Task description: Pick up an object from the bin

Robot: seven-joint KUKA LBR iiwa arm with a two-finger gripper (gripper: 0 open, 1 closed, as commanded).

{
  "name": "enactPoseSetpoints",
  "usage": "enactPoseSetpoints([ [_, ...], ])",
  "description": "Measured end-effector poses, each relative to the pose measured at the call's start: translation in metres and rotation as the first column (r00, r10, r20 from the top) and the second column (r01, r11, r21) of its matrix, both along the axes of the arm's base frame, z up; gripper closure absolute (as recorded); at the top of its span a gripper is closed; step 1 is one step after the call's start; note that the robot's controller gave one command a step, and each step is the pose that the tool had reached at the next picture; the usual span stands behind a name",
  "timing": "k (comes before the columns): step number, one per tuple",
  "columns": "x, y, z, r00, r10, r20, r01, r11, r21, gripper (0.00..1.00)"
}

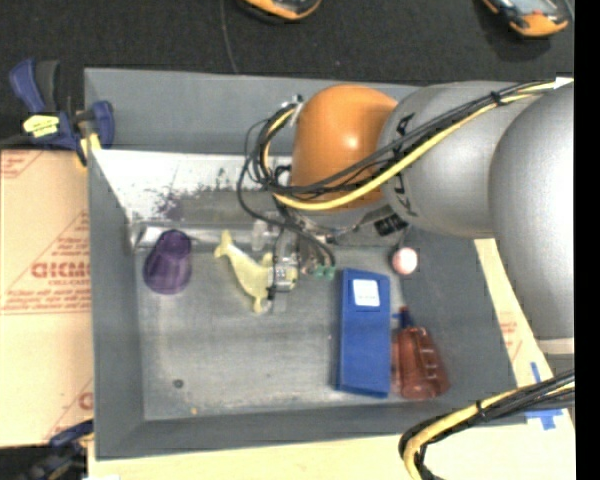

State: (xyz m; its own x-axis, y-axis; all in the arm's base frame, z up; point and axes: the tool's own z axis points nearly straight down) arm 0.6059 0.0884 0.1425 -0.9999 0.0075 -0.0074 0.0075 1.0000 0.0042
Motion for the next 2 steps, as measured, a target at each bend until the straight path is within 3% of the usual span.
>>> enactPoseSetpoints([
  [1,0.004,-0.005,0.001,0.992,-0.127,0.004,0.127,0.992,0.004,0.00],
  [2,0.047,-0.034,-0.072,0.983,-0.185,0.010,0.185,0.983,0.006,0.00],
])
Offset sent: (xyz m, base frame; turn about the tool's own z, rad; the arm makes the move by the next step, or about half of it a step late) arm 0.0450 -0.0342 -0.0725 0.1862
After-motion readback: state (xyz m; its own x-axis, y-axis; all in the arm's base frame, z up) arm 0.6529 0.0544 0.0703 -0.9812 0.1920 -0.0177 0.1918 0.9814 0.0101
